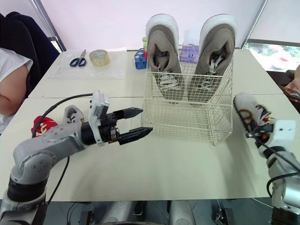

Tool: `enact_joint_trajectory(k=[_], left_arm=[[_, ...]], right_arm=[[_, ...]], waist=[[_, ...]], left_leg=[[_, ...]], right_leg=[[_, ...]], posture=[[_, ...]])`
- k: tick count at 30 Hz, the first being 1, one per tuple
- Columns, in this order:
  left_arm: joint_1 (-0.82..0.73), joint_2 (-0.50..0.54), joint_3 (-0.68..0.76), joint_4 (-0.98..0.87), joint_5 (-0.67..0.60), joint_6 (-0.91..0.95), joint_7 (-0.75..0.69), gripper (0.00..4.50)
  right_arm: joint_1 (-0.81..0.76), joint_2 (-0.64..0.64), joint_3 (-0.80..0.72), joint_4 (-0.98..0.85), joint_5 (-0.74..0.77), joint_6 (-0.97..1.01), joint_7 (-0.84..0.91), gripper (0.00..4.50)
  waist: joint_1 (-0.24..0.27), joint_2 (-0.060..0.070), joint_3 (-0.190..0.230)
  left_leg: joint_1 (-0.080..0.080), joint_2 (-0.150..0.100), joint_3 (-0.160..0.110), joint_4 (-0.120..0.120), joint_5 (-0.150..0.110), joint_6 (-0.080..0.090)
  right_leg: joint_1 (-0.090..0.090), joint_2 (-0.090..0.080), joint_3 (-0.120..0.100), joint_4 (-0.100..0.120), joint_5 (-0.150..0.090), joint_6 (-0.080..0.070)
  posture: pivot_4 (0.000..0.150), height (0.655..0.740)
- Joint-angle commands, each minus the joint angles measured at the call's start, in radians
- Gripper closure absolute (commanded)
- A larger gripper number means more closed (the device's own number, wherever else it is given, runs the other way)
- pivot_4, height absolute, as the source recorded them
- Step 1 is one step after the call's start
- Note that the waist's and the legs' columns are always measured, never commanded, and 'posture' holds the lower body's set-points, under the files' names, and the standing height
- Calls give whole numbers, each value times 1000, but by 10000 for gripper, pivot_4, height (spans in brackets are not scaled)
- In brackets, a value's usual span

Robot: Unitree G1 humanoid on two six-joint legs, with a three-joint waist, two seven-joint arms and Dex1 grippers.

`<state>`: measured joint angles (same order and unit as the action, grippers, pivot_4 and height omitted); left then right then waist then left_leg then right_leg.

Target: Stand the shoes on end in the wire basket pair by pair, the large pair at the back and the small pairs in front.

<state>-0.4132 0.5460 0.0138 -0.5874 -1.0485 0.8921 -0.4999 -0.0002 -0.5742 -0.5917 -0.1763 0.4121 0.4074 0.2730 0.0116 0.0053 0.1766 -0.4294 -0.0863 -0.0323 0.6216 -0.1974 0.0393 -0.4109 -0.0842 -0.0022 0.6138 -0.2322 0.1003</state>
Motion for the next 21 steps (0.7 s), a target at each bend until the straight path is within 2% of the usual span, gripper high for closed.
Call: enact_joint_trajectory(k=[1,7,12,17,21], left_arm=[[-52,2,40,51,-59,5,-42,0],[-152,19,82,171,-95,12,-91,0],[-239,61,162,290,-129,25,-127,0],[-377,147,266,475,-135,20,-187,0],[-531,185,331,609,-162,42,-176,0]], right_arm=[[-75,-33,-75,-138,60,37,-55,41150],[-234,-68,-123,-204,111,97,-141,41150],[-483,-191,-84,-153,114,92,-141,41150],[-852,-366,64,70,73,-54,22,41150],[-1079,-358,264,138,43,-153,204,41150]], waist=[[0,0,0],[2,-1,0],[0,2,3],[-3,2,5],[-4,-1,7]], left_leg=[[0,0,0,0,0,0],[0,0,0,0,0,0],[0,-1,2,0,0,1],[-1,-1,2,-2,1,2],[-2,-1,3,-4,2,2]], right_leg=[[0,0,0,0,0,0],[0,-1,-1,0,0,0],[-1,-3,-1,0,0,0],[-2,-2,-1,-1,0,0],[-4,-3,-1,-2,0,0]], posture=[[1500,7400],[1500,7400],[1500,7400],[1500,7400],[1500,7400]])
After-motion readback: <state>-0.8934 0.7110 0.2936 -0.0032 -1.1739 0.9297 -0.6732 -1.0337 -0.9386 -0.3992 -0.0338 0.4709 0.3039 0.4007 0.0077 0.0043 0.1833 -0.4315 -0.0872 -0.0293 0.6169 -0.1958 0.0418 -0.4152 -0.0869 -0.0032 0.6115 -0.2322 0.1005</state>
